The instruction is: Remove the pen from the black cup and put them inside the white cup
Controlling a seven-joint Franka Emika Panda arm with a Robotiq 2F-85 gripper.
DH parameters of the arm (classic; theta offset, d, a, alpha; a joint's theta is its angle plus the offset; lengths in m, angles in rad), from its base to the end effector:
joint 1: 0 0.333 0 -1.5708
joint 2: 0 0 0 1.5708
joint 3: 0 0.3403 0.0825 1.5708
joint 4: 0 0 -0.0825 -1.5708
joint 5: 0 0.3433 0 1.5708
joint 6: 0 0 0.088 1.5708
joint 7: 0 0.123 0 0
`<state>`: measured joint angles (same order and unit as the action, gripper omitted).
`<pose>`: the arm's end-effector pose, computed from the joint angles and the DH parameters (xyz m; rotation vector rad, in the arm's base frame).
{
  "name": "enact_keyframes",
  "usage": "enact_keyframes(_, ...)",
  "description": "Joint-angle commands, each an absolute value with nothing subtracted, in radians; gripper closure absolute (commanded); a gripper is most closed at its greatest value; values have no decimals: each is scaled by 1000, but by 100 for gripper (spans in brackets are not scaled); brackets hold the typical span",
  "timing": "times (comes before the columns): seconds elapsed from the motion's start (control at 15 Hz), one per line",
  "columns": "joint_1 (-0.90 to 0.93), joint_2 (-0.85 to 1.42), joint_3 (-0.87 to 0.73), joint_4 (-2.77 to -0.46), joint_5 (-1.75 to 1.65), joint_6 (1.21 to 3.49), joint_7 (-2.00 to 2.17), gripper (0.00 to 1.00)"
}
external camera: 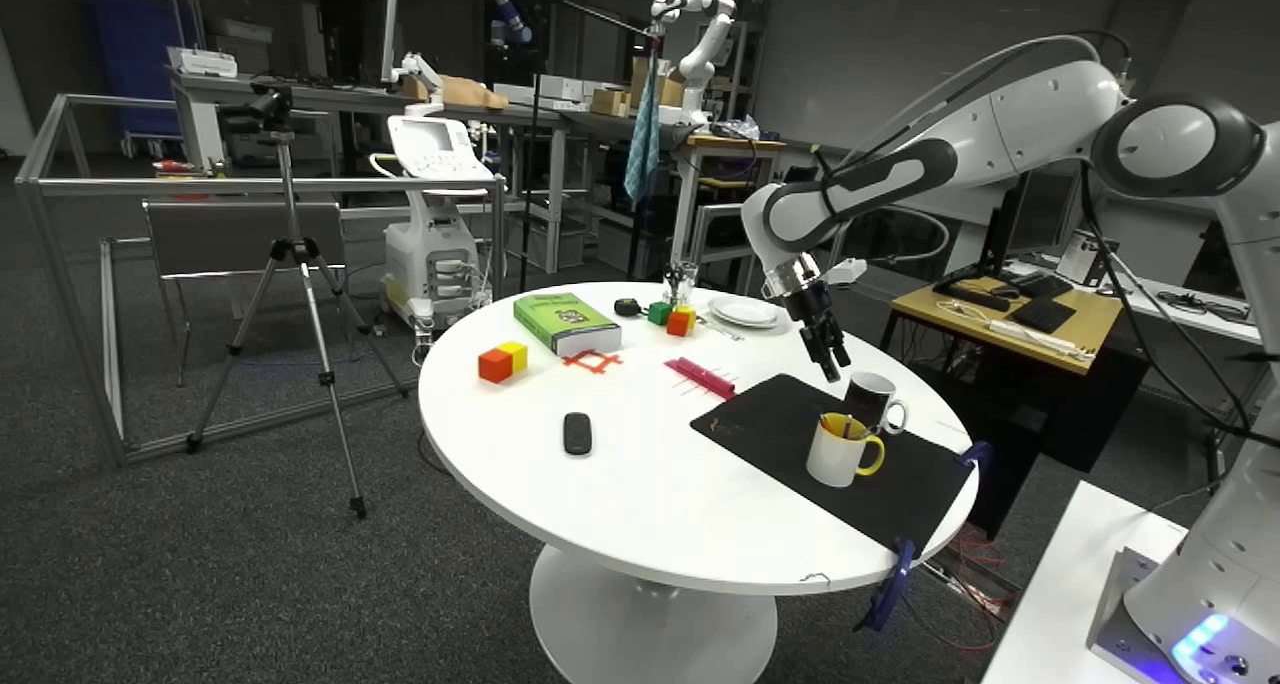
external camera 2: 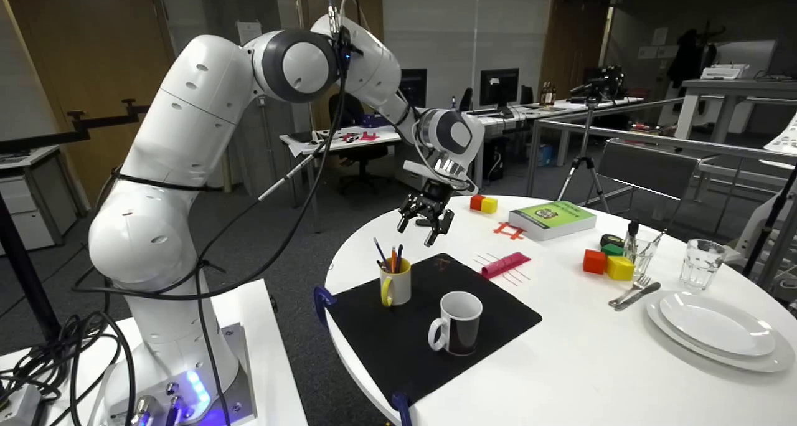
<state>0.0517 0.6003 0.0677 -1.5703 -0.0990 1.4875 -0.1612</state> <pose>0.5791 0.0512 0.2913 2.8864 0.4497 -1.0368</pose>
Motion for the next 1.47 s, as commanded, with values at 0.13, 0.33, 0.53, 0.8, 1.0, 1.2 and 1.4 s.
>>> enact_keyframes(0.13, 39, 514, 65, -1595, -71, 1531, -146, 0)
enact_keyframes(0.33, 39, 466, 64, -1609, -66, 1556, -144, 0)
enact_keyframes(0.53, 38, 406, 65, -1633, -58, 1591, -145, 0)
enact_keyframes(0.8, 42, 318, 65, -1676, -54, 1661, -138, 0)
enact_keyframes(1.0, 49, 256, 63, -1721, -63, 1722, -120, 0)
enact_keyframes(1.2, 54, 300, 63, -1663, -74, 1692, -134, 0)
enact_keyframes(1.4, 55, 267, 64, -1692, -74, 1701, -131, 0)
